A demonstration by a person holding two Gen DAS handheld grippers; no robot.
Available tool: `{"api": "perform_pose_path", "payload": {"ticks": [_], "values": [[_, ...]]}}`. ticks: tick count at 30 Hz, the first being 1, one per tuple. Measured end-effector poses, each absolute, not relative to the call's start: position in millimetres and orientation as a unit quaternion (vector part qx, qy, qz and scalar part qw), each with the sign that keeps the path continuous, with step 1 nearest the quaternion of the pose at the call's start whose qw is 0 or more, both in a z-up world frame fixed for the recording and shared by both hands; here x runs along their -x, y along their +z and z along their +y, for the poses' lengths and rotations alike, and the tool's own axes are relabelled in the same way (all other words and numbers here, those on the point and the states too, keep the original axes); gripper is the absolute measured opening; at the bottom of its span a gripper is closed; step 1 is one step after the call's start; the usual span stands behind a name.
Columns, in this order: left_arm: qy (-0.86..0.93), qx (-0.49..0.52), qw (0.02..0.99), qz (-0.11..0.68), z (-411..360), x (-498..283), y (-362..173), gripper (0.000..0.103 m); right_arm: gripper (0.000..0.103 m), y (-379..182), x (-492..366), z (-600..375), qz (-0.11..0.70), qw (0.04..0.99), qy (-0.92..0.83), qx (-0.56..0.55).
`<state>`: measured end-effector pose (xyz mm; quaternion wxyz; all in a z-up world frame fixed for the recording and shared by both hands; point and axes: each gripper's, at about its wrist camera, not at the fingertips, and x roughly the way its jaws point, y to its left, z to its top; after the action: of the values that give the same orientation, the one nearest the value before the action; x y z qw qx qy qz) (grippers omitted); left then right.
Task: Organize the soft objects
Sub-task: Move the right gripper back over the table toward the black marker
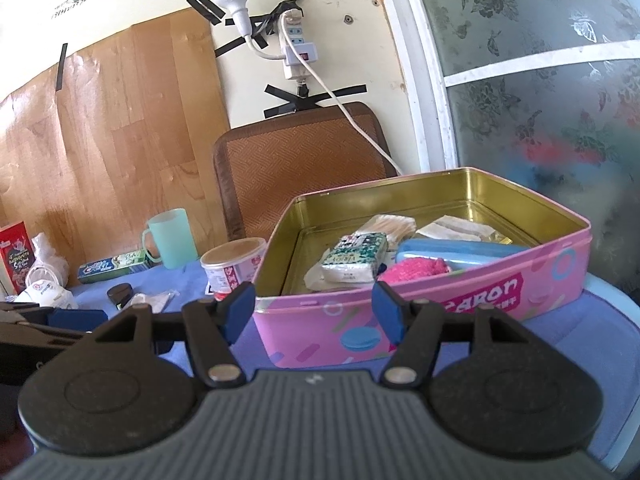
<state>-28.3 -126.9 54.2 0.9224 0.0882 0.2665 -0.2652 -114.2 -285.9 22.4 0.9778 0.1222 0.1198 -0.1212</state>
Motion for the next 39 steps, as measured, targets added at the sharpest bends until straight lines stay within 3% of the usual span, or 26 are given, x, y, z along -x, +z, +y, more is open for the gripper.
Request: {"api": "perform_pose_path", "payload": {"ticks": [39], "values": [[-0.108,-0.053,0.951,0.286,-19,-17,25,0.089,0.067,31,59,-214,0.135,0.988,-0.005,-0.070]]}}
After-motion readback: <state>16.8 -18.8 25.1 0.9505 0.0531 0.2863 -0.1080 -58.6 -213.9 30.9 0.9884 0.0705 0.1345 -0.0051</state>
